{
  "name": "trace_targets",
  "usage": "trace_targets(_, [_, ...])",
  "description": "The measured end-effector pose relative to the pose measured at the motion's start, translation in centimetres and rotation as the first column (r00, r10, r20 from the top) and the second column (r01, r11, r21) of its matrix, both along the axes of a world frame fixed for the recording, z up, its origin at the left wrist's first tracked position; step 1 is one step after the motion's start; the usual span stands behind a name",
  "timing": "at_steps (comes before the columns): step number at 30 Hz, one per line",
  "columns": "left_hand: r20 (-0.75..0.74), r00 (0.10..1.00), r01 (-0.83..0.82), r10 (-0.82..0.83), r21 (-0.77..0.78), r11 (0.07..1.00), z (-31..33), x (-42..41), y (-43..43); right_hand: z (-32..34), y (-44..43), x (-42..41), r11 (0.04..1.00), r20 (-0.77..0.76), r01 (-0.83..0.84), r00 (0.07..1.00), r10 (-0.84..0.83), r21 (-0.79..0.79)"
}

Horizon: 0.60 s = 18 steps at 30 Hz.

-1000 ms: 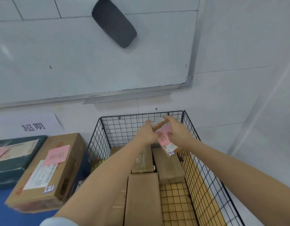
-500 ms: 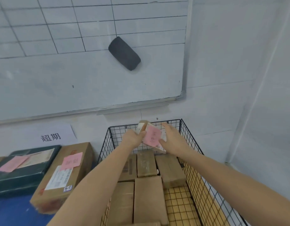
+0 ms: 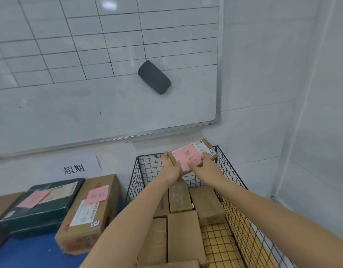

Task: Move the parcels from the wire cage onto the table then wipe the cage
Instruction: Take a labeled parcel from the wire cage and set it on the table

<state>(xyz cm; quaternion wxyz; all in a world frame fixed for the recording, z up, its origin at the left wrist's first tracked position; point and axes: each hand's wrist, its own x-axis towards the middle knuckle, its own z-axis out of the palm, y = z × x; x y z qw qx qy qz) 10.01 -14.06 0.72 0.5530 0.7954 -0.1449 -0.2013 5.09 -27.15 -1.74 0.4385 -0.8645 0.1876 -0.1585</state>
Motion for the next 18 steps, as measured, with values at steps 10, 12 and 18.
trace_targets(10, [0.193, 0.980, -0.061, 0.056, 0.020, 0.998, -0.7, 0.7, 0.2, -0.1, 0.4, 1.5, 0.973, 0.108, 0.034, 0.992, -0.060, 0.226])
trace_targets(12, [0.298, 0.950, -0.124, 0.094, 0.081, 0.989, -0.8, 1.2, 0.4, -0.3, 0.3, 1.4, 0.975, 0.120, 0.048, 0.990, -0.075, 0.219])
trace_targets(18, [0.428, 0.900, -0.021, -0.081, 0.228, 0.973, -0.6, 1.6, 0.6, -0.4, 0.5, 0.9, 0.987, 0.183, 0.063, 0.979, -0.089, 0.145])
